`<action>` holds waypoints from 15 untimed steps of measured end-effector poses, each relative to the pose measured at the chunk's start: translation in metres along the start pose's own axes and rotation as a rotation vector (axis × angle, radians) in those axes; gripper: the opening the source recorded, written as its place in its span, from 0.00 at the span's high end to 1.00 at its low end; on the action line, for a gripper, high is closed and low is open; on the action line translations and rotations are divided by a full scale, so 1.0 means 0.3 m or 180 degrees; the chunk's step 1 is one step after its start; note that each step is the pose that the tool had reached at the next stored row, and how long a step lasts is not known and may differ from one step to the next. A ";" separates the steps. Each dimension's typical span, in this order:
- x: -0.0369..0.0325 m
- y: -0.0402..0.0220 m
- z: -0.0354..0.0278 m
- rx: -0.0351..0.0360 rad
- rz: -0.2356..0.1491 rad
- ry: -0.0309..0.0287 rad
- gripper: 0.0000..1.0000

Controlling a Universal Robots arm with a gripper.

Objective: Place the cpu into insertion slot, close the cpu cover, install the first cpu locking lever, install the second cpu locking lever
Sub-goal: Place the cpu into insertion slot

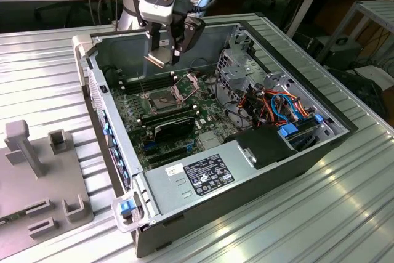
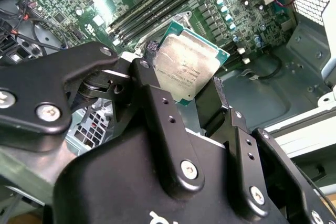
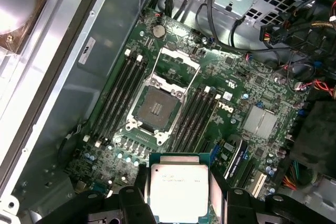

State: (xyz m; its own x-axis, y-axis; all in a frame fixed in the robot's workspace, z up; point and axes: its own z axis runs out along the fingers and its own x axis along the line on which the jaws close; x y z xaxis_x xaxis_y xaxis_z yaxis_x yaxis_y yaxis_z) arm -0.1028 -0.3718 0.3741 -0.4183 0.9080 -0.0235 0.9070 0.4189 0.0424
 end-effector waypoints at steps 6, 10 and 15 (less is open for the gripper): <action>0.004 0.002 0.009 0.0007 0.0283 -0.0012 0.45; 0.005 0.001 0.015 0.0012 0.0528 -0.0022 0.45; 0.019 0.010 0.018 0.0016 0.0665 -0.0028 0.45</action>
State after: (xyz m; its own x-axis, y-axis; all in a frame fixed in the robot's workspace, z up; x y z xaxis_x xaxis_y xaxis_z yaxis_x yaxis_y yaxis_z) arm -0.1023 -0.3653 0.3685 -0.2205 0.9751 -0.0235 0.9743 0.2213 0.0425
